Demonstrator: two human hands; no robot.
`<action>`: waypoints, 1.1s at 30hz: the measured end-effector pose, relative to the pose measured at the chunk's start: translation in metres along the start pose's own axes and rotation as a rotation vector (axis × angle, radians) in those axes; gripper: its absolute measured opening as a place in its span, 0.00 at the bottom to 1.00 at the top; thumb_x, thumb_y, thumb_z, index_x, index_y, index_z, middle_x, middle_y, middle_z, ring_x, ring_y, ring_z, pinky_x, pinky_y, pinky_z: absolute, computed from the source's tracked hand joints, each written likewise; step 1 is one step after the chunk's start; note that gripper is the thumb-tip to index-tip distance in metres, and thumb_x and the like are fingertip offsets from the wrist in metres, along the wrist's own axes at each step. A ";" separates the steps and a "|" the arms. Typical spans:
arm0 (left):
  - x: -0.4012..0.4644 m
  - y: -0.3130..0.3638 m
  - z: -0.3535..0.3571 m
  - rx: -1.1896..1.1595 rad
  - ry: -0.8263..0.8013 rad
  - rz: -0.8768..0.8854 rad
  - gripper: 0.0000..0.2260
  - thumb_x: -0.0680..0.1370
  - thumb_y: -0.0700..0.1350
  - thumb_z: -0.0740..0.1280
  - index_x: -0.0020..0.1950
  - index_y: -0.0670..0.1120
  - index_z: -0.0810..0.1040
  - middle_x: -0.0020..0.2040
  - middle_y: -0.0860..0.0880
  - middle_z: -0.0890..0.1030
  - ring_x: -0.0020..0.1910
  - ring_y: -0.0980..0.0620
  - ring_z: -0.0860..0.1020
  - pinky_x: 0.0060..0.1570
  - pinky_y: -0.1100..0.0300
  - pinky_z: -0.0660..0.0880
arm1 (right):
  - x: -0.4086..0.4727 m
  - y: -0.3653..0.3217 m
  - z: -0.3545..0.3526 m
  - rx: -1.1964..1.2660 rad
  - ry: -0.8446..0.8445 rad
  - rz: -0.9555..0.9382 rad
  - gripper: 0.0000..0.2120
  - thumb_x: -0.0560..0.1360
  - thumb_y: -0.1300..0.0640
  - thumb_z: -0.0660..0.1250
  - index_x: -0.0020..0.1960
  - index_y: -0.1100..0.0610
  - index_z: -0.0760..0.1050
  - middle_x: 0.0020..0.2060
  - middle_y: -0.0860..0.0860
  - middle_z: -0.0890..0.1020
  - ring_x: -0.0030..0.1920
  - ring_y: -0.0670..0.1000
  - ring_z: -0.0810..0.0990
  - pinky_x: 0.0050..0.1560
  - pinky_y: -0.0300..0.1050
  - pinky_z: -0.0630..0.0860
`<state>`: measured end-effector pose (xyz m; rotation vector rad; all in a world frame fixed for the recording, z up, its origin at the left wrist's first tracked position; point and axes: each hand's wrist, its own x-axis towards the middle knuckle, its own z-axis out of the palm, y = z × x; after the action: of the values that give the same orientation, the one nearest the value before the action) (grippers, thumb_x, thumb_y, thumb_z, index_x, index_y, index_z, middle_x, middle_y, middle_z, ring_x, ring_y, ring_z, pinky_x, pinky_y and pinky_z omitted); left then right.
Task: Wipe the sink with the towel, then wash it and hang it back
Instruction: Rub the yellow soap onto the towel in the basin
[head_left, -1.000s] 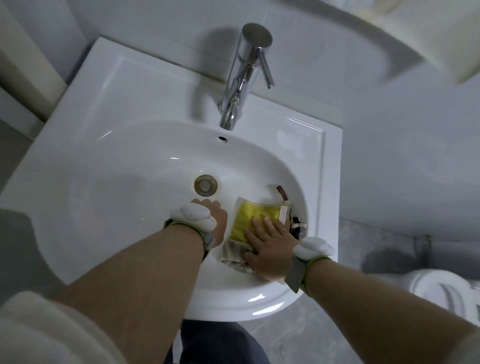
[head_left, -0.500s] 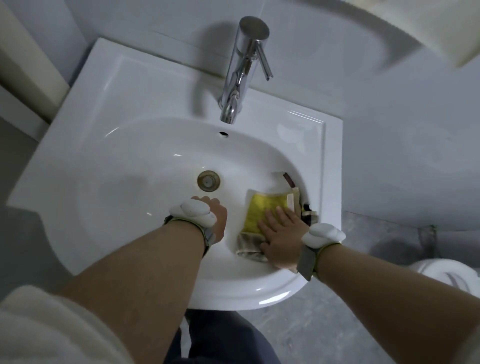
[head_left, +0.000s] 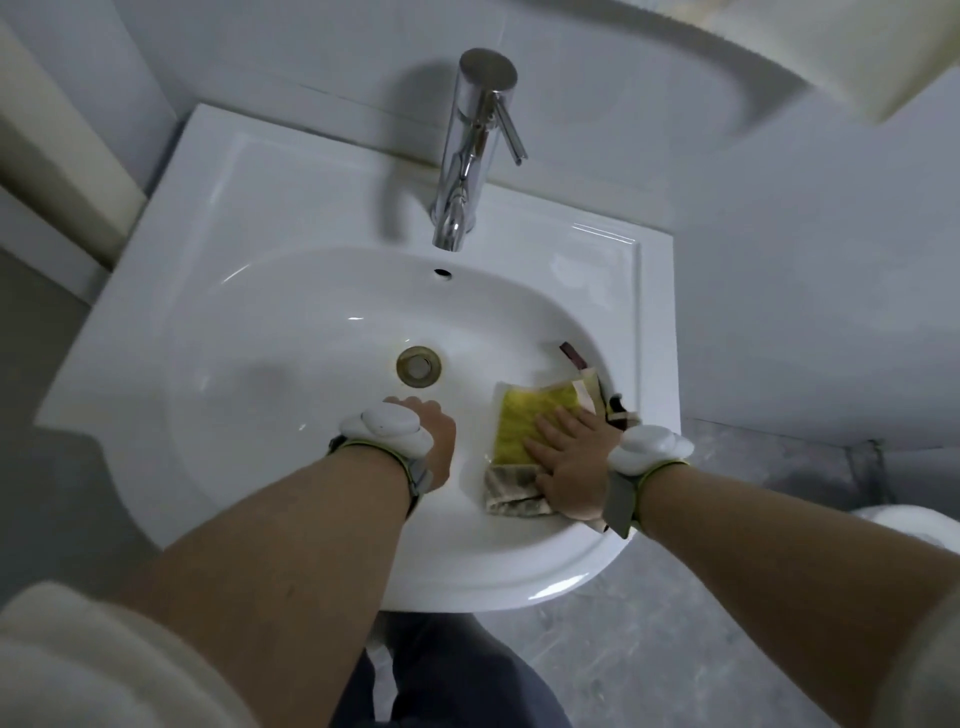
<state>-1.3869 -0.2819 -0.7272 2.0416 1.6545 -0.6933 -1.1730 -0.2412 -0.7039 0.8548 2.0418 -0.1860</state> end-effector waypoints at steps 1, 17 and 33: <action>-0.001 -0.004 0.003 0.005 0.003 -0.008 0.08 0.74 0.45 0.63 0.52 0.50 0.76 0.51 0.49 0.73 0.51 0.48 0.75 0.46 0.56 0.62 | 0.002 0.002 0.001 -0.028 0.005 0.017 0.28 0.82 0.39 0.44 0.80 0.46 0.46 0.80 0.49 0.44 0.79 0.54 0.41 0.75 0.50 0.36; -0.019 -0.072 0.020 -0.014 -0.003 -0.118 0.13 0.77 0.46 0.58 0.58 0.49 0.76 0.60 0.50 0.74 0.58 0.48 0.75 0.48 0.57 0.62 | 0.051 -0.074 -0.015 0.380 0.217 0.030 0.36 0.74 0.36 0.40 0.80 0.46 0.50 0.80 0.52 0.48 0.79 0.60 0.44 0.75 0.61 0.39; -0.004 -0.101 0.008 0.032 0.152 -0.155 0.07 0.75 0.44 0.60 0.50 0.47 0.75 0.52 0.49 0.74 0.52 0.48 0.74 0.47 0.56 0.65 | 0.126 -0.114 -0.069 0.495 0.364 0.091 0.33 0.73 0.39 0.48 0.72 0.50 0.71 0.71 0.51 0.73 0.71 0.65 0.69 0.69 0.68 0.63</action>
<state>-1.4870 -0.2699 -0.7324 2.0488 1.9150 -0.6328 -1.3384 -0.2338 -0.7825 1.3642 2.3267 -0.5335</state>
